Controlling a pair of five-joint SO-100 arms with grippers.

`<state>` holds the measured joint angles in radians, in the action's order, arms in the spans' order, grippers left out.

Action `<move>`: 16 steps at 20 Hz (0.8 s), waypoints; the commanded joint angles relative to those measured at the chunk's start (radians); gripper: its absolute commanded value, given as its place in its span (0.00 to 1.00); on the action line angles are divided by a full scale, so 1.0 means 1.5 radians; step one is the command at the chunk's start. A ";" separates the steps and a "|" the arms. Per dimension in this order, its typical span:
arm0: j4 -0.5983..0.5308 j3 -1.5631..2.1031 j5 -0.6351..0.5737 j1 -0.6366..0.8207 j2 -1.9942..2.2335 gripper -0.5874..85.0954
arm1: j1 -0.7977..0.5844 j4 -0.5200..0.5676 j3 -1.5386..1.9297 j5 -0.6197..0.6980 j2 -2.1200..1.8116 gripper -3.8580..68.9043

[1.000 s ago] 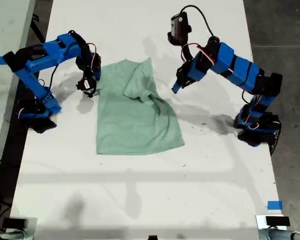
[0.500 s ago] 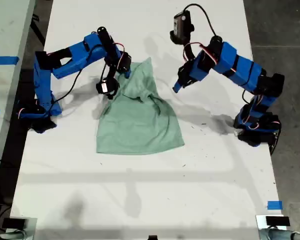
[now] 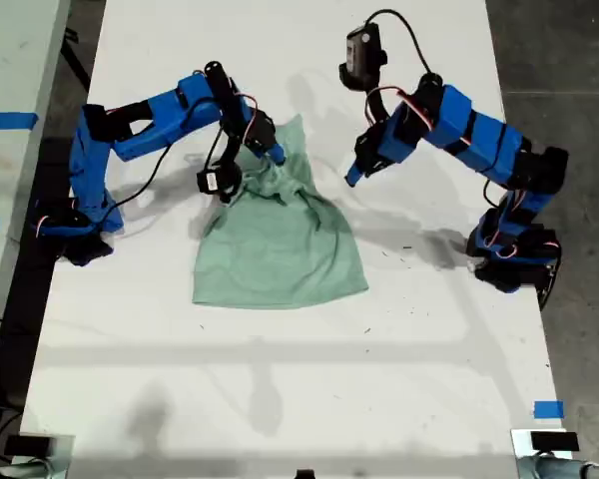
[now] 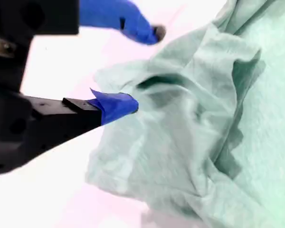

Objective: Fold tshirt

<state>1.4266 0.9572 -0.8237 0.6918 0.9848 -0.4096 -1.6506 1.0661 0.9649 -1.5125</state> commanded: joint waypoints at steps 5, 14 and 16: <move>-0.035 -0.041 -0.003 -0.035 0.094 0.42 | 0.018 0.014 0.009 -0.009 -0.067 0.23; 0.061 0.047 0.242 -0.229 0.284 0.37 | 0.131 0.034 0.173 -0.081 -0.151 0.35; 0.026 0.089 0.301 -0.279 0.323 0.37 | 0.160 0.064 0.236 -0.106 -0.181 0.39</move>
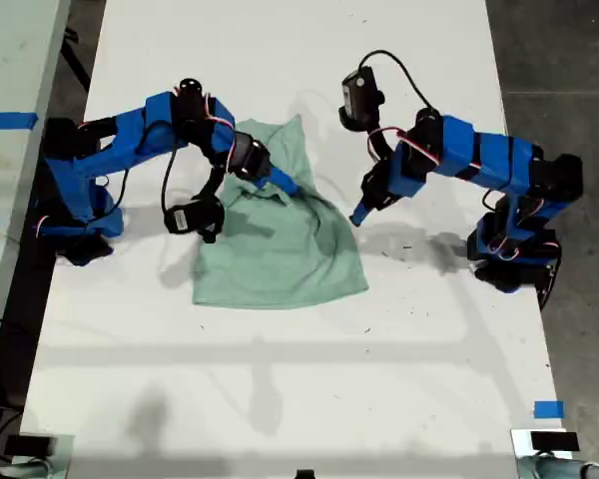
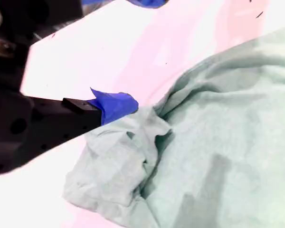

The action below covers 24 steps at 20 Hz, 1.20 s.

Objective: Fold tshirt

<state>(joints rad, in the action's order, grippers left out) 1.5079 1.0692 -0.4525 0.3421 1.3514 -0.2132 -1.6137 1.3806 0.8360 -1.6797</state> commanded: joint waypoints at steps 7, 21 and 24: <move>-0.273 0.433 0.256 -0.149 0.314 0.36 | 0.110 0.159 0.238 -0.128 -0.161 0.49; -0.341 0.592 0.303 -0.155 0.428 0.34 | 0.186 0.392 0.394 -0.219 0.014 0.55; -0.340 0.593 0.303 -0.153 0.421 0.34 | 0.181 0.432 0.408 -0.219 0.038 0.29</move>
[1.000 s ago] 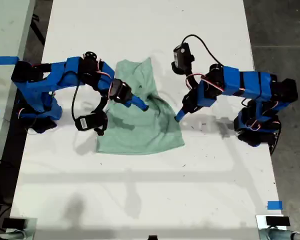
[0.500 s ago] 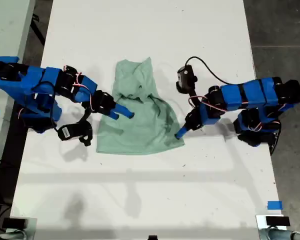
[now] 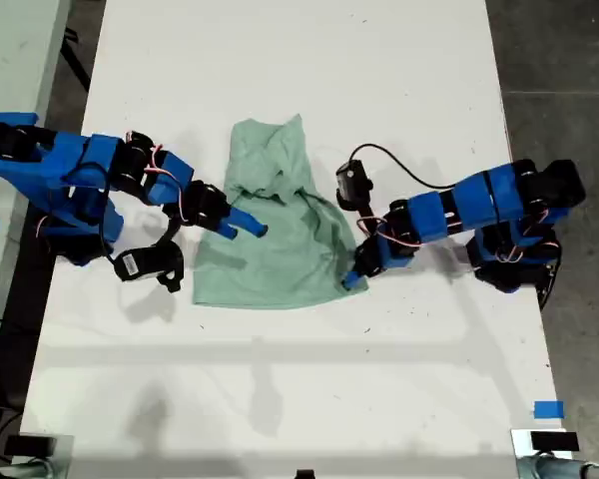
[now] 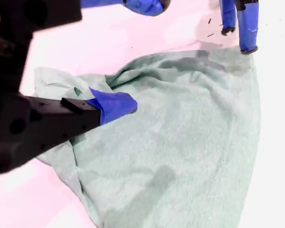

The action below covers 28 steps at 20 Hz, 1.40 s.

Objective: Fold tshirt

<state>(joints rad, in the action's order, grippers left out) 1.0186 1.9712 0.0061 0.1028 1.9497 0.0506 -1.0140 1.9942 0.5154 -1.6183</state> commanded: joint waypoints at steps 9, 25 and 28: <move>-0.015 -0.009 0.001 0.006 0.010 0.33 | -0.006 0.064 -0.012 0.020 -0.006 0.04; -0.028 -0.015 0.008 -0.001 0.000 0.32 | -0.100 0.114 -0.340 -0.077 0.012 0.04; -0.015 -0.014 0.033 -0.001 0.000 0.09 | -0.104 0.124 -0.370 -0.089 0.026 0.04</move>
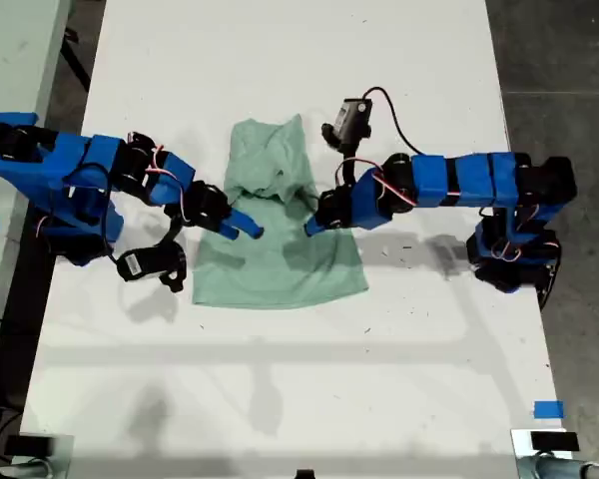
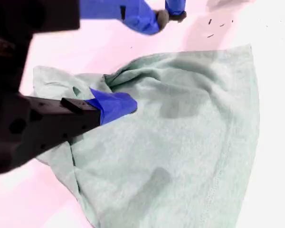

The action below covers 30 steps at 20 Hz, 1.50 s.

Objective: Fold tshirt

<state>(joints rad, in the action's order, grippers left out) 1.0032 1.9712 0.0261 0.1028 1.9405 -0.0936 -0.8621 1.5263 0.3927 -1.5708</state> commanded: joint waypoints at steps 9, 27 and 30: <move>0.099 0.012 0.029 0.024 0.089 0.01 | -0.002 -0.048 -0.101 0.006 -0.006 0.04; 0.101 0.004 0.032 0.011 0.071 0.01 | 0.204 -0.526 -0.061 0.074 -0.140 0.44; 0.095 0.003 0.033 0.011 0.070 0.01 | 0.184 -0.469 -0.017 0.071 -0.136 0.43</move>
<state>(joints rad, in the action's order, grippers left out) 1.1689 2.0064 0.0644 0.1212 2.0279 0.2102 -1.6444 1.4711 0.5139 -1.7196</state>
